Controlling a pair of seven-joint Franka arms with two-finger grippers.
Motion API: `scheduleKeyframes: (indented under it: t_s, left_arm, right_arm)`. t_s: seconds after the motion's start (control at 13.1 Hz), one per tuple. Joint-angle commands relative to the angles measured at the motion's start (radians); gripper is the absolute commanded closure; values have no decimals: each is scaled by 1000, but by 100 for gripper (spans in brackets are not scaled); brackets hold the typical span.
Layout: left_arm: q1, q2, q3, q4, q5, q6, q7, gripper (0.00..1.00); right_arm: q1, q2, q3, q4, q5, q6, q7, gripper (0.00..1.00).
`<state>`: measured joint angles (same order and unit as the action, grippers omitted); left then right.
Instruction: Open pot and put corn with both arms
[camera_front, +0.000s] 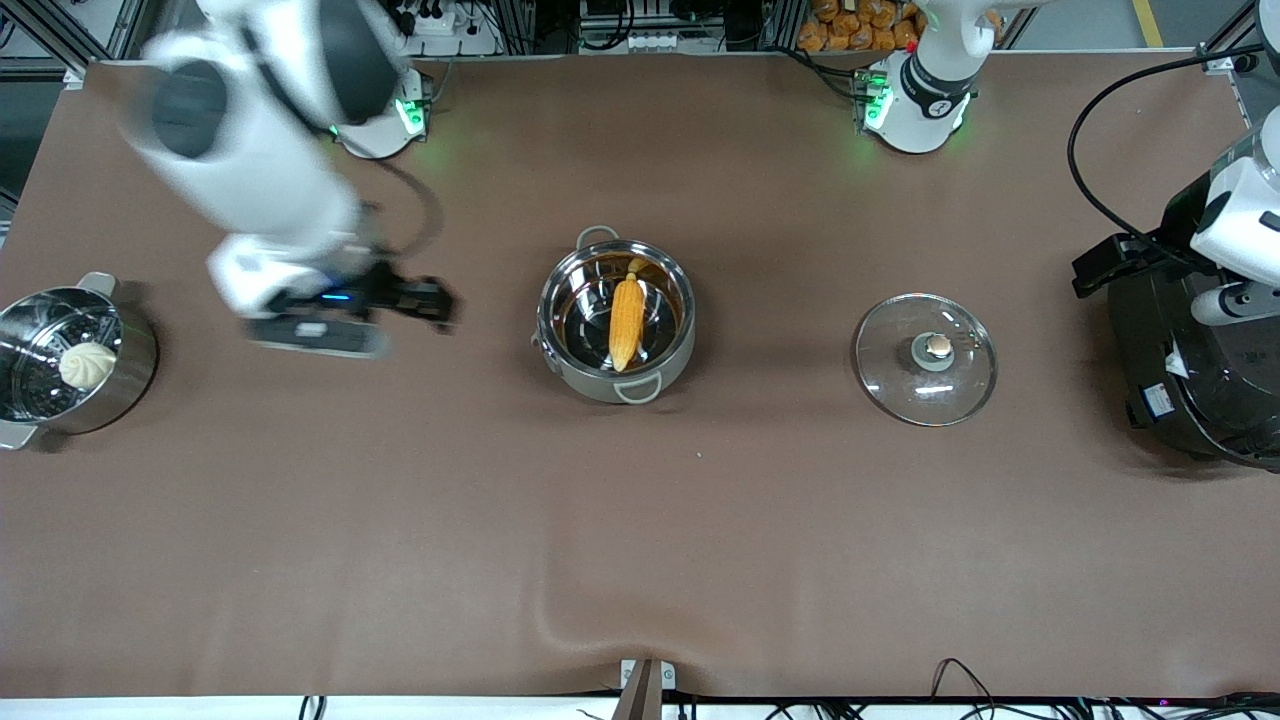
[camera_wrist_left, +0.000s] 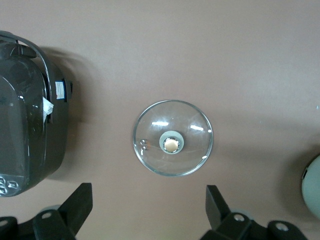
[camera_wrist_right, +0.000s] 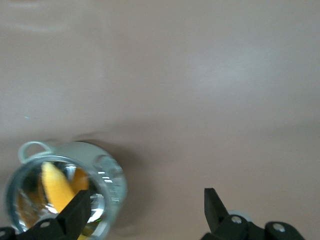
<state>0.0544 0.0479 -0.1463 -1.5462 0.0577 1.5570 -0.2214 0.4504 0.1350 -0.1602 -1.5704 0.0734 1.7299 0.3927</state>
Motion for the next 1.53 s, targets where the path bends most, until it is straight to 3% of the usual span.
scheduleKeyframes:
  t_s: [0.0,0.31,0.61,0.92,1.45]
  left_arm:
    - [12,-36,2,-35,-10,-12,42,0]
    - [12,-62,10,-103,-10,35,50,0]
    - [16,-49,5,-100,-9,37,48,0]
    - [16,-49,7,-84,-7,35,51,0]
    - [15,-53,-4,-6,-10,-15,50,0]
  right_arm:
    - [-161,-84,21,-36,-6,-45,-215,0]
    - [-318,-158,5,-68,-14,-79,-382,0]
    - [-344,-207,-56,-132,-15,-70,-531,0]
    - [-345,-204,-55,-128,-64,-87,-486,0]
    - [-329,-199,-55,-93,-64,-142,-476,0]
